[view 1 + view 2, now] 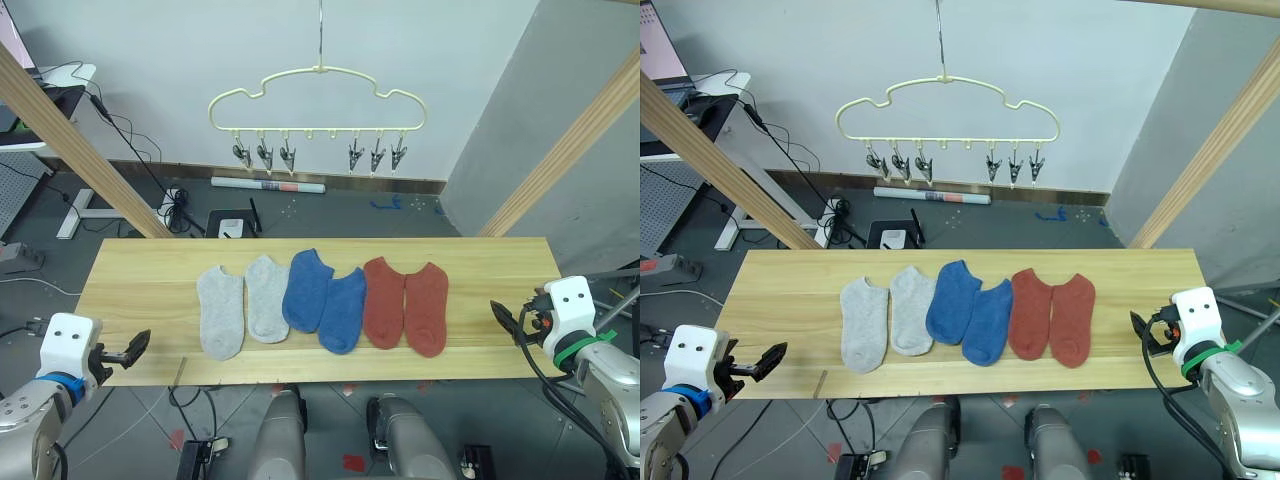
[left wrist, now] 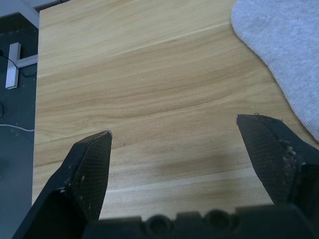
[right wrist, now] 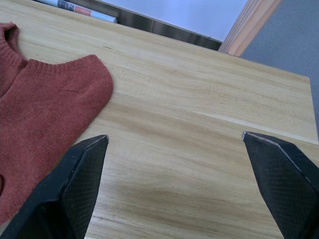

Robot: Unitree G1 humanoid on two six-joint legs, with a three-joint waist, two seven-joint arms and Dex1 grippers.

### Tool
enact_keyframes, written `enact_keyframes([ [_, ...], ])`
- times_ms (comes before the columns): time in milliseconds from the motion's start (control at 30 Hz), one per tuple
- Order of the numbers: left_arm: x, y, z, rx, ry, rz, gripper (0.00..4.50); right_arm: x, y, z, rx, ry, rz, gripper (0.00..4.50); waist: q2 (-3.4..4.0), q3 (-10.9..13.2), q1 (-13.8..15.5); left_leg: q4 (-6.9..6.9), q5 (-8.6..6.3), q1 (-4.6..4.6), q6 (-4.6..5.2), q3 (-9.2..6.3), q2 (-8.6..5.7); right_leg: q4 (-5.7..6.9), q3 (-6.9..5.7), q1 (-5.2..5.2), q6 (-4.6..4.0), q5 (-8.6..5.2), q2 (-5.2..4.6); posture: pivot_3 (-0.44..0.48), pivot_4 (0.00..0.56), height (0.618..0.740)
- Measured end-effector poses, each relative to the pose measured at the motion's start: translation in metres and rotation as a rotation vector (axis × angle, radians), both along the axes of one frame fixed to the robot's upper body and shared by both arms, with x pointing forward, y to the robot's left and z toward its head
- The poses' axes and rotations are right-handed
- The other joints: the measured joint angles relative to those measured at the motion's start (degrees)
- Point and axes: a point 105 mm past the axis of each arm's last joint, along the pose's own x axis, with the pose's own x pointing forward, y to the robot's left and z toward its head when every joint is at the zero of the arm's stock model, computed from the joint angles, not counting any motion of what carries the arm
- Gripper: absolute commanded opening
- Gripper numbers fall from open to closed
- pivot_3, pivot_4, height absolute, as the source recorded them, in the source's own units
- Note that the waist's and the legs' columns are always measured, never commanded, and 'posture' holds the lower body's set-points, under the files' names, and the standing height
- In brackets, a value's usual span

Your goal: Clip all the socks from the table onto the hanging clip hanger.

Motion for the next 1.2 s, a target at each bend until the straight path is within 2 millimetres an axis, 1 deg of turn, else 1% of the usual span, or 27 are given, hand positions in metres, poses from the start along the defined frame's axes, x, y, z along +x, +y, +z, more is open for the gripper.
enact_keyframes([
  [33, 0.0, 0.0, 0.0, 0.0, 0.0, 0.0, 4.44, 0.0, 0.0, 0.0, 0.0, 0.0, 0.0, 4.5, 0.0, 0.0, 0.0, 0.0, 0.0, 0.0, 0.0, 0.0, 0.0, 0.0, 0.0, 0.0, 0.0, 0.0, 0.0, 0.096, 0.251, 0.74],
  [200, -0.002, 0.004, 0.004, -0.009, -0.031, 0.025, 4.44, 0.009, -0.004, 0.005, -0.013, -0.019, -0.005, 4.5, -0.08, -0.1, 0.0, 0.04, 0.0, 0.04, 0.0, 0.07, -0.01, 0.04, -0.02, 0.01, 0.04, 0.03, 0.01, 0.094, 0.247, 0.74],
  [300, -0.003, 0.008, 0.009, -0.005, -0.055, 0.037, 4.44, 0.009, -0.004, 0.007, -0.018, -0.029, 0.0, 4.5, -0.13, -0.1, 0.1, 0.03, 0.0, 0.04, 0.0, 0.05, -0.01, 0.04, -0.02, 0.02, 0.04, 0.03, 0.03, 0.094, 0.245, 0.74],
  [433, -0.003, 0.012, 0.009, -0.014, -0.065, 0.048, 4.44, 0.009, -0.004, 0.007, -0.018, -0.032, 0.0, 4.5, -0.13, -0.2, 0.3, 0.04, 0.0, 0.04, 0.0, 0.06, -0.02, 0.05, -0.03, 0.02, 0.05, 0.03, 0.03, 0.094, 0.241, 0.74],
  [600, 0.0, 0.012, 0.012, -0.022, -0.083, 0.041, 4.44, 0.011, -0.005, 0.007, -0.016, -0.032, -0.001, 4.5, -0.15, -0.2, 0.3, 0.1, 0.01, 0.06, 0.0, 0.06, -0.02, 0.07, -0.04, 0.06, 0.1, 0.07, 0.03, 0.096, 0.242, 0.74],
  [700, 0.004, 0.011, 0.021, -0.045, -0.128, 0.035, 4.44, 0.014, -0.003, 0.012, -0.014, -0.05, 0.007, 4.5, -0.16, -0.2, 0.3, 0.13, 0.01, 0.06, 0.0, 0.06, -0.02, 0.08, -0.03, 0.06, 0.22, 0.14, 0.06, 0.097, 0.243, 0.74],
  [800, 0.01, 0.005, 0.037, -0.061, -0.194, 0.008, 4.44, 0.017, 0.004, 0.015, 0.007, -0.058, 0.04, 4.5, -0.21, -0.2, 0.3, 0.14, 0.01, 0.07, -0.01, 0.04, -0.01, 0.07, -0.03, 0.09, 0.24, 0.15, 0.08, 0.097, 0.247, 0.74],
  [867, 0.015, -0.001, 0.05, -0.078, -0.243, -0.011, 4.44, 0.018, 0.013, 0.016, 0.059, -0.061, 0.089, 4.5, -0.21, -0.2, 0.4, 0.14, 0.01, 0.07, -0.01, 0.02, -0.01, 0.08, -0.03, 0.11, 0.25, 0.15, 0.09, 0.097, 0.248, 0.74],
  [933, 0.024, -0.012, 0.069, -0.089, -0.3, -0.044, 4.44, 0.021, 0.028, 0.024, 0.134, -0.081, 0.172, 4.5, -0.21, -0.2, 0.4, 0.17, 0.02, 0.07, -0.01, -0.01, -0.01, 0.1, -0.01, 0.13, 0.27, 0.17, 0.13, 0.099, 0.25, 0.74],
  [1067, 0.043, -0.042, 0.111, -0.088, -0.429, -0.124, 4.44, 0.024, 0.064, 0.052, 0.255, -0.14, 0.371, 4.5, -0.21, -0.2, 0.5, 0.26, 0.02, 0.1, 0.0, -0.05, -0.02, 0.1, 0.0, 0.2, 0.35, 0.23, 0.36, 0.095, 0.257, 0.74],
  [1100, 0.047, -0.049, 0.118, -0.092, -0.448, -0.141, 4.44, 0.024, 0.071, 0.057, 0.276, -0.148, 0.407, 4.5, -0.21, -0.2, 0.5, 0.27, 0.02, 0.1, 0.0, -0.05, -0.02, 0.11, 0.02, 0.2, 0.35, 0.23, 0.44, 0.095, 0.257, 0.74],
  [1167, 0.062, -0.069, 0.131, -0.118, -0.494, -0.178, 4.44, 0.025, 0.092, 0.071, 0.322, -0.161, 0.515, 4.5, -0.21, -0.2, 0.6, 0.36, 0.03, 0.09, 0.0, -0.06, -0.07, 0.12, 0.02, 0.21, 0.39, 0.27, 0.58, 0.094, 0.26, 0.74],
  [1200, 0.068, -0.078, 0.138, -0.133, -0.52, -0.197, 4.26, 0.024, 0.104, 0.079, 0.334, -0.174, 0.573, 4.5, -0.21, -0.2, 0.7, 0.39, 0.03, 0.08, 0.0, -0.08, -0.07, 0.12, 0.02, 0.21, 0.4, 0.29, 0.63, 0.09, 0.26, 0.74],
])
